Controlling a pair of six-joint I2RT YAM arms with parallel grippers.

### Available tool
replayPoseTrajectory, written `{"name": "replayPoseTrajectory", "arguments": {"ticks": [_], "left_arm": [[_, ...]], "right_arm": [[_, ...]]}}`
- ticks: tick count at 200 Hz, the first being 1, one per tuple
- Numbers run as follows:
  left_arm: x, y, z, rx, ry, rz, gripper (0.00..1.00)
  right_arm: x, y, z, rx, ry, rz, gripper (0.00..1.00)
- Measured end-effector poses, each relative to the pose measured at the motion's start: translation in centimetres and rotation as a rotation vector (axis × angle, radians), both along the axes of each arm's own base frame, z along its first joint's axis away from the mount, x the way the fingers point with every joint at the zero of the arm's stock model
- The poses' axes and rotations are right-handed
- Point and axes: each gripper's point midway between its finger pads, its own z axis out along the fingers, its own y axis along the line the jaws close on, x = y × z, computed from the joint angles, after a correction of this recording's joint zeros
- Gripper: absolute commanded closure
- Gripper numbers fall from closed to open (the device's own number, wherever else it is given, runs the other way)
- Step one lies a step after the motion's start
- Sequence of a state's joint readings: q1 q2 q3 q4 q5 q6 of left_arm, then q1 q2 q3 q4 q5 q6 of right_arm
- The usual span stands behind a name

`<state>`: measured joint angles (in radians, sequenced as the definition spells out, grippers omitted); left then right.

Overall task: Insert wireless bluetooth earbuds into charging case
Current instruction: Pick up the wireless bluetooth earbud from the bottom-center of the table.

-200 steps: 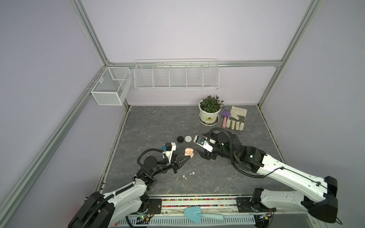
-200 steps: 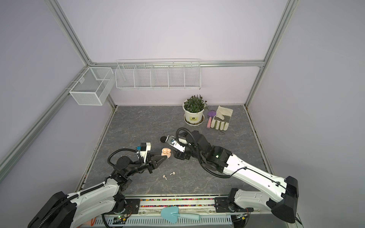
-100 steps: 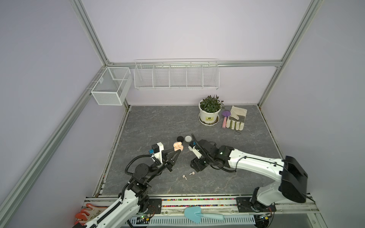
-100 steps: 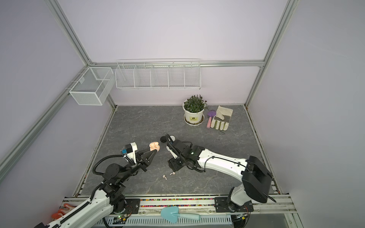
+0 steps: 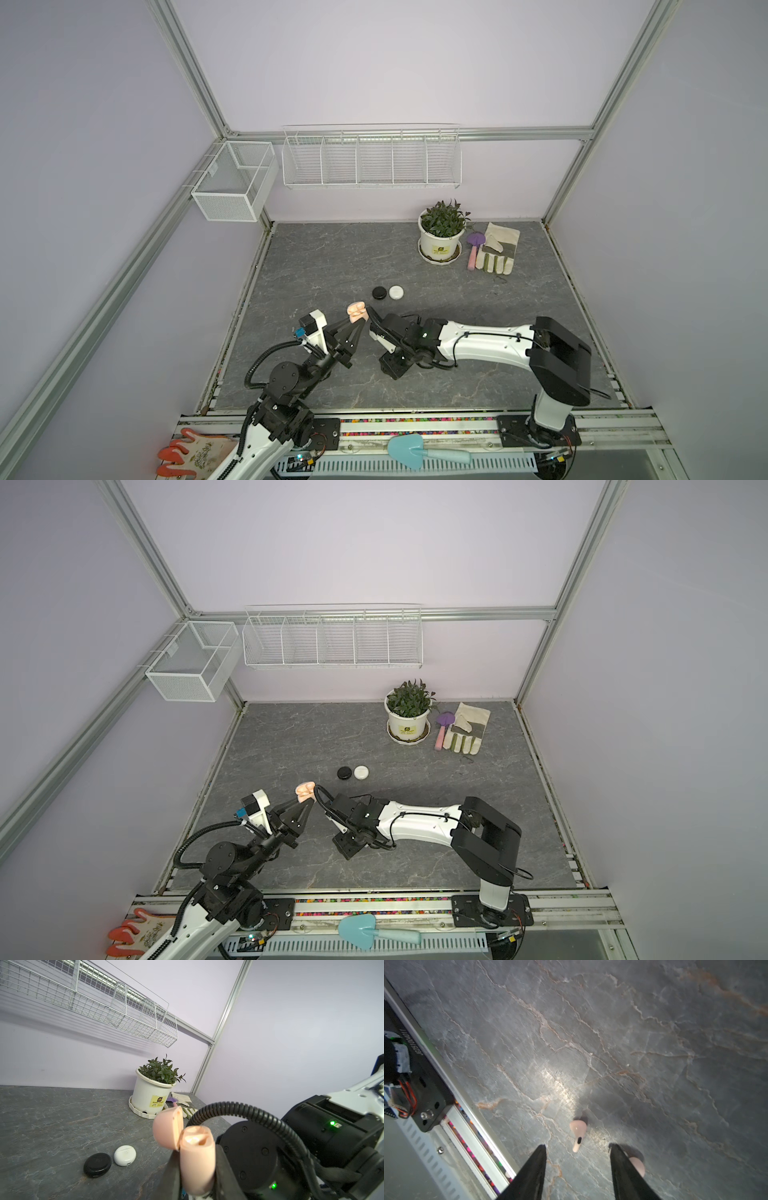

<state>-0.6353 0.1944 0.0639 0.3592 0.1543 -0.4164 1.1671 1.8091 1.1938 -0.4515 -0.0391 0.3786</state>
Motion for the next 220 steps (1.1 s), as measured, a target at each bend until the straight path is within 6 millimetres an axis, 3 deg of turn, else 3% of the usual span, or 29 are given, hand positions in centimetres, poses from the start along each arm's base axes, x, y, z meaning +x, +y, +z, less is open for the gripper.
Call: {"name": "replayPoseTrajectory", "arguments": {"ticks": [45,133,220], "left_arm": [[0.2,-0.1,-1.4,0.026,0.038,0.0,1.0],[0.0,0.2,-2.0,0.033,0.051,0.012,1.0],[0.1,0.3,-2.9,0.05,0.077,0.019,1.0]], "right_arm": [[-0.2,0.2,-1.2,-0.036,-0.007,0.005,0.55],[-0.5,1.0,-2.3,-0.065,-0.014,0.004,0.6],[0.0,0.4,-3.5,-0.141,-0.046,-0.036,0.67]]}}
